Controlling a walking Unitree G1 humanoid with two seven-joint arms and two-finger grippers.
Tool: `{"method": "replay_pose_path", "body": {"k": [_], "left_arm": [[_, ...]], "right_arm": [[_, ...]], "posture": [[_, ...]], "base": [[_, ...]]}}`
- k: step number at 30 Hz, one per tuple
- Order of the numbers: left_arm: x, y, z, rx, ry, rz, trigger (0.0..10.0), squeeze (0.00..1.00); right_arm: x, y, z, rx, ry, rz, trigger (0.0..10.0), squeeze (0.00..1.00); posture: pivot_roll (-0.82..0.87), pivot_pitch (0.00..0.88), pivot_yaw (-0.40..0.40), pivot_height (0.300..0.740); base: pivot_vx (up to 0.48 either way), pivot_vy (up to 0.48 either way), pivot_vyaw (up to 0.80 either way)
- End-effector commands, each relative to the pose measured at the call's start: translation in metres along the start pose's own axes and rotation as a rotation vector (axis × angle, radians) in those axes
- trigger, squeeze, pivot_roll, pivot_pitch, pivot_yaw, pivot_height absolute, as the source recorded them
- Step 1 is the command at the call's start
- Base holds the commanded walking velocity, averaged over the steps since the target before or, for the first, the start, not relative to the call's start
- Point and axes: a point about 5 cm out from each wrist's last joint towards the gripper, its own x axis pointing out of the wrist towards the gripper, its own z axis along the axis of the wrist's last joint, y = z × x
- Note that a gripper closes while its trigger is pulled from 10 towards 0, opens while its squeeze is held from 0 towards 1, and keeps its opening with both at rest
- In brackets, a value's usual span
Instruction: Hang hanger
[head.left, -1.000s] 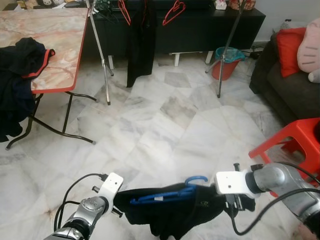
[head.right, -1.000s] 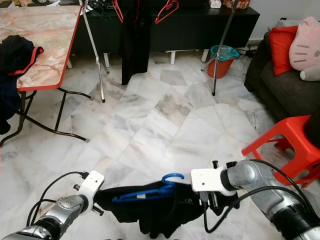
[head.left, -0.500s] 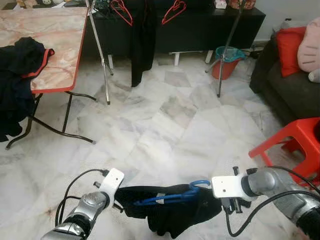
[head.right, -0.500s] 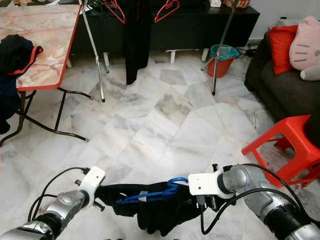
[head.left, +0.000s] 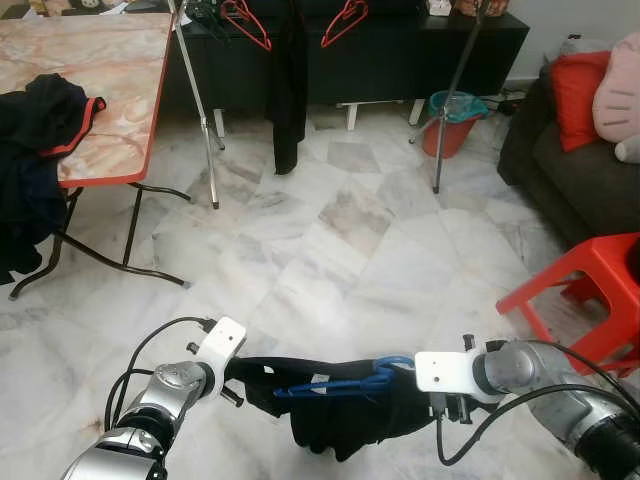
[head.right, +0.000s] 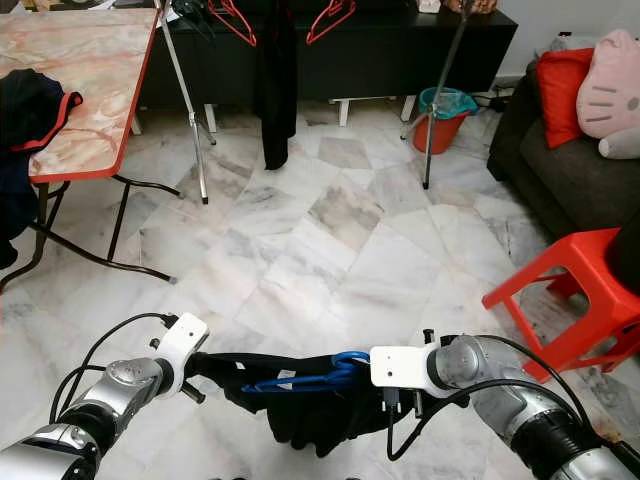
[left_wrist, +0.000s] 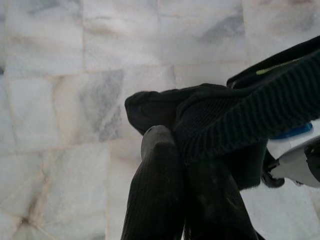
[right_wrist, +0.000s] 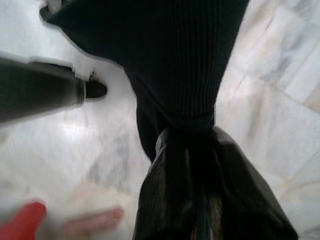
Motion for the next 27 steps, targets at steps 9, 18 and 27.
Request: {"method": "replay_pose_path", "body": {"k": [9, 18, 27], "left_arm": [[-0.01, 0.007, -0.039, 0.027, 0.157, 0.039, 10.0, 0.0], [-0.01, 0.006, -0.041, 0.06, 0.172, 0.023, 10.0, 0.0], [-0.009, 0.002, -0.043, 0.086, 0.184, 0.018, 10.0, 0.0]], "right_arm": [[-0.013, -0.007, -0.022, 0.139, 0.026, -0.032, 0.0, 0.0], [-0.012, -0.006, -0.016, 0.164, -0.025, -0.011, 0.0, 0.0], [-0.013, -0.006, -0.014, 0.144, -0.033, 0.008, 0.0, 0.0]], "posture": [[-0.2, 0.109, -0.035, 0.74], [-0.19, 0.108, -0.037, 0.74], [-0.2, 0.108, -0.037, 0.74]], "base": [[0.0, 0.0, 0.0], [0.0, 0.0, 0.0], [0.0, 0.0, 0.0]]}}
